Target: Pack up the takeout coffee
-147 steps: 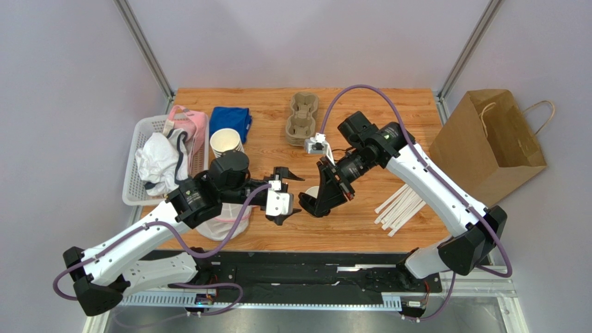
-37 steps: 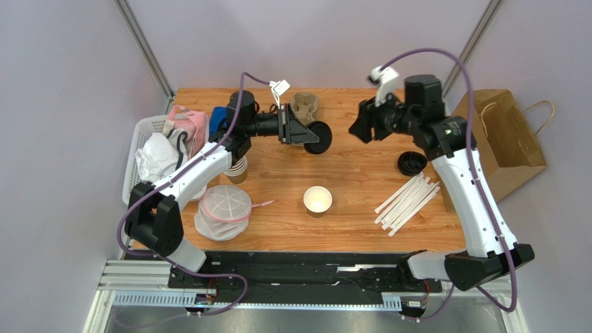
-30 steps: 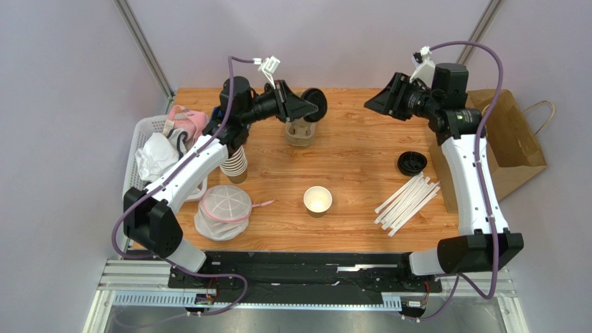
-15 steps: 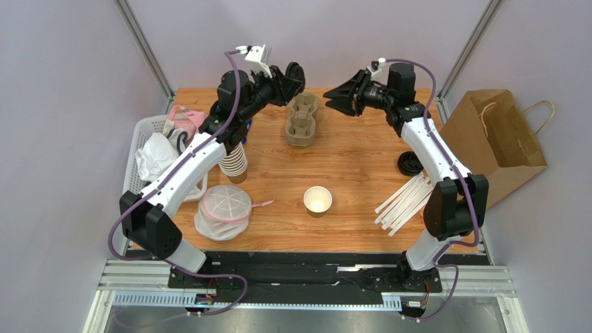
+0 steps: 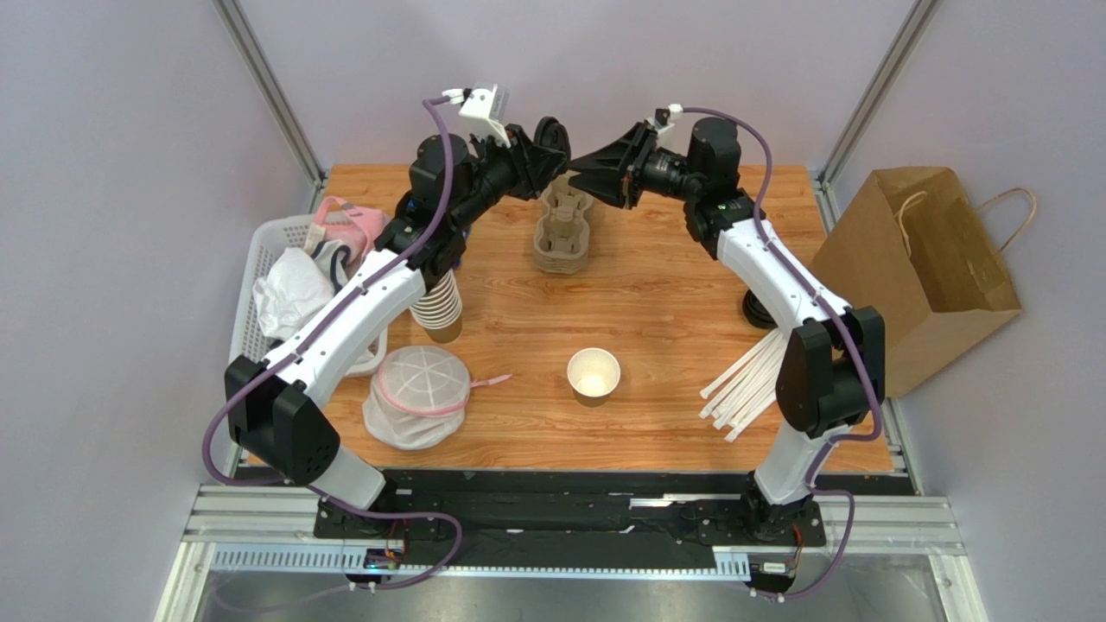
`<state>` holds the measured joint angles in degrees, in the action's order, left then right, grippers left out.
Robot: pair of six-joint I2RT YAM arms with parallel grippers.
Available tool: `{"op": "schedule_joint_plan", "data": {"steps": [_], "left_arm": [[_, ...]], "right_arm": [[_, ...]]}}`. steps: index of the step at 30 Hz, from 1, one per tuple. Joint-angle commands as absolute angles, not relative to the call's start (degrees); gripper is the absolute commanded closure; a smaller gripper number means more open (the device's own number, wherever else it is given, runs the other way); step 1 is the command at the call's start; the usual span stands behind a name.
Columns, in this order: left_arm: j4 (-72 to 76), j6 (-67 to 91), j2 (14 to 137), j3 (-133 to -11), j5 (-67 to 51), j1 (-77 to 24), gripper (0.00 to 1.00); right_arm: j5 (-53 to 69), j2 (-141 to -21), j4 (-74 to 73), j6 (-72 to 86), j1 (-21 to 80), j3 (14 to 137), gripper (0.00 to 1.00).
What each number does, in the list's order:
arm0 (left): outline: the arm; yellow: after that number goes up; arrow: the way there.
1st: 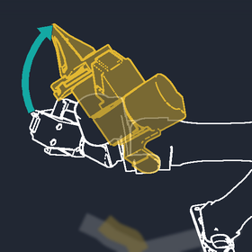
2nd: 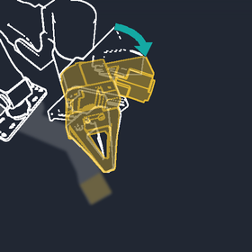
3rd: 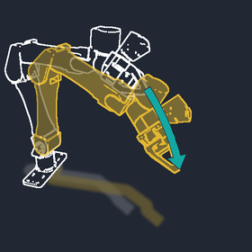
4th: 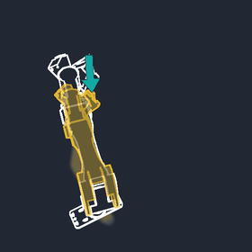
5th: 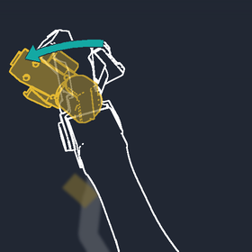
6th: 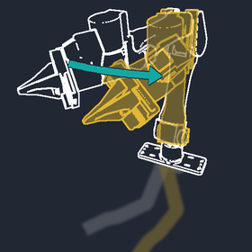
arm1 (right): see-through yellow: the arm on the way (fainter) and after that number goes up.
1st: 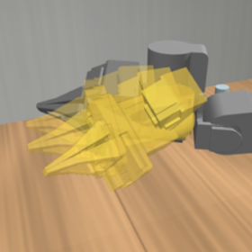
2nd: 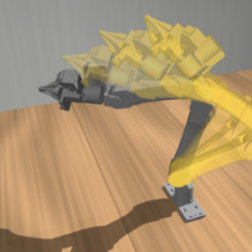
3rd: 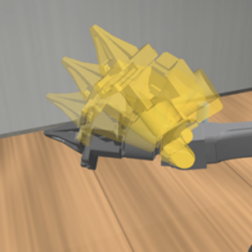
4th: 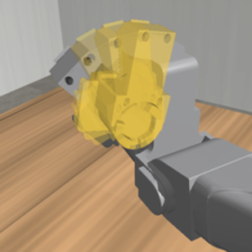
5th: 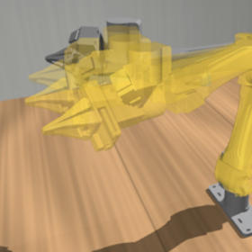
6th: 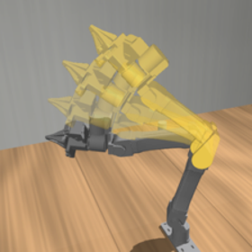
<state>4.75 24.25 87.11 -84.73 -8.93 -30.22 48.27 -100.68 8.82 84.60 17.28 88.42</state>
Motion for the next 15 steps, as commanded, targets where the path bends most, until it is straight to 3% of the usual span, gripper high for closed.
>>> {"op": "schedule_joint_plan", "data": {"steps": [1, 15], "left_arm": [[8.7, 24.8, 85.0, -84.1, -10.0, -31.2, 1.0], [10.3, 27.9, 85.4, -83.9, -12.0, -31.8, 1.0]], "right_arm": [[47.4, -100.5, 13.5, 87.5, 17.3, 88.9, 0.64], [47.8, -100.7, 14.9, 88.8, 17.4, 86.5, 0.77]]}}
